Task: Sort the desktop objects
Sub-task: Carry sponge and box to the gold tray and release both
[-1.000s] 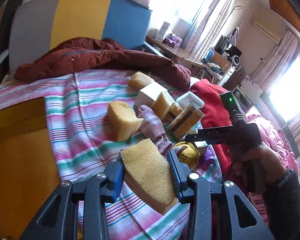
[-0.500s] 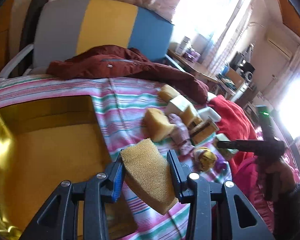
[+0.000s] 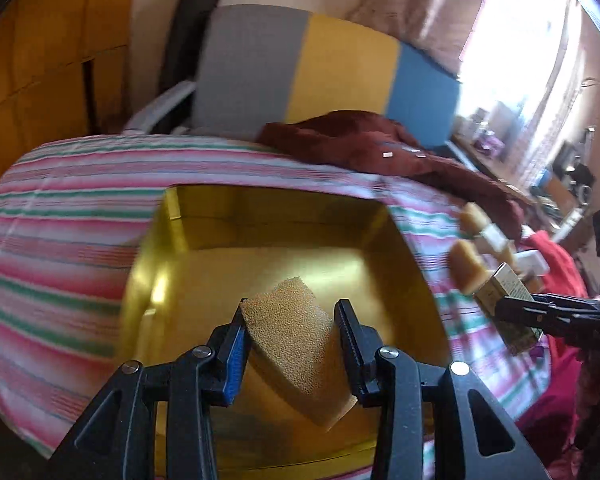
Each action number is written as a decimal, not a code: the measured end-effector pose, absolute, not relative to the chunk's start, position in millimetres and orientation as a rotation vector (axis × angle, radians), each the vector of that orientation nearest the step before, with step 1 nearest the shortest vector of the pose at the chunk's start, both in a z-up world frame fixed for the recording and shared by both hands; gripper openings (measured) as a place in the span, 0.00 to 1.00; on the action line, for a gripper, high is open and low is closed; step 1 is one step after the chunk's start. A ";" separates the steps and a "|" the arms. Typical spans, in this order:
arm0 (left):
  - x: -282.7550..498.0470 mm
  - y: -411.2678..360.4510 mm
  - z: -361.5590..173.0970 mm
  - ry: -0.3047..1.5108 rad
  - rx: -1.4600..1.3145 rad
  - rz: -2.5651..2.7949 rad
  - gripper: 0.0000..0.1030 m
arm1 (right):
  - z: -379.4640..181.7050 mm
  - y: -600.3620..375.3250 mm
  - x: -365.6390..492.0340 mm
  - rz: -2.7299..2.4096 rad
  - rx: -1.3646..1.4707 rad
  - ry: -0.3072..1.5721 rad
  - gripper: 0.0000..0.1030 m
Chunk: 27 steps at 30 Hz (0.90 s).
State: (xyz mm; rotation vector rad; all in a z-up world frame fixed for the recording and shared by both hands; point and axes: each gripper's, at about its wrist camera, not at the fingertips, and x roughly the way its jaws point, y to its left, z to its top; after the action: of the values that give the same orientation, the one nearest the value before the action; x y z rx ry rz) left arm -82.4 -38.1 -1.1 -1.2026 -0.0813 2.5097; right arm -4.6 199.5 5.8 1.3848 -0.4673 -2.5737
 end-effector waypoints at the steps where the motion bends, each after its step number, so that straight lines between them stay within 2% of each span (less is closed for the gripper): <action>1: -83.1 -45.3 -4.2 -0.061 -1.210 2.538 0.40 | 0.1 185.0 -14.6 -2.545 1.397 -0.460 0.39; 6: -80.5 -66.2 -15.0 -0.011 -1.236 2.605 0.41 | -23.8 131.4 -52.3 -2.453 1.420 -0.456 0.42; 9: -78.7 -77.8 -20.8 -0.005 -1.259 2.634 0.43 | -33.5 106.3 -65.3 -2.415 1.424 -0.453 0.69; 11: -77.9 -84.6 -24.5 -0.015 -1.281 2.650 0.44 | -35.0 96.1 -70.7 -2.412 1.412 -0.445 0.74; 13: -77.3 -89.9 -26.0 -0.038 -1.298 2.656 0.45 | -34.2 92.8 -71.0 -2.409 1.401 -0.448 0.83; 19: -80.1 -98.8 -30.5 -0.104 -1.327 2.658 0.48 | -25.4 98.4 -55.3 -2.469 1.368 -0.422 0.92; 27: -70.7 -95.7 -26.5 -0.080 -1.266 2.664 0.54 | -12.4 104.7 -29.8 -2.588 1.316 -0.317 0.98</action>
State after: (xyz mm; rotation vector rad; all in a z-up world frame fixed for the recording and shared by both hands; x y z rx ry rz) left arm -70.7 -95.7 -26.5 -1.2662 -0.0805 2.6641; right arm -29.8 104.7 -12.4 1.3158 -0.3170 -2.5882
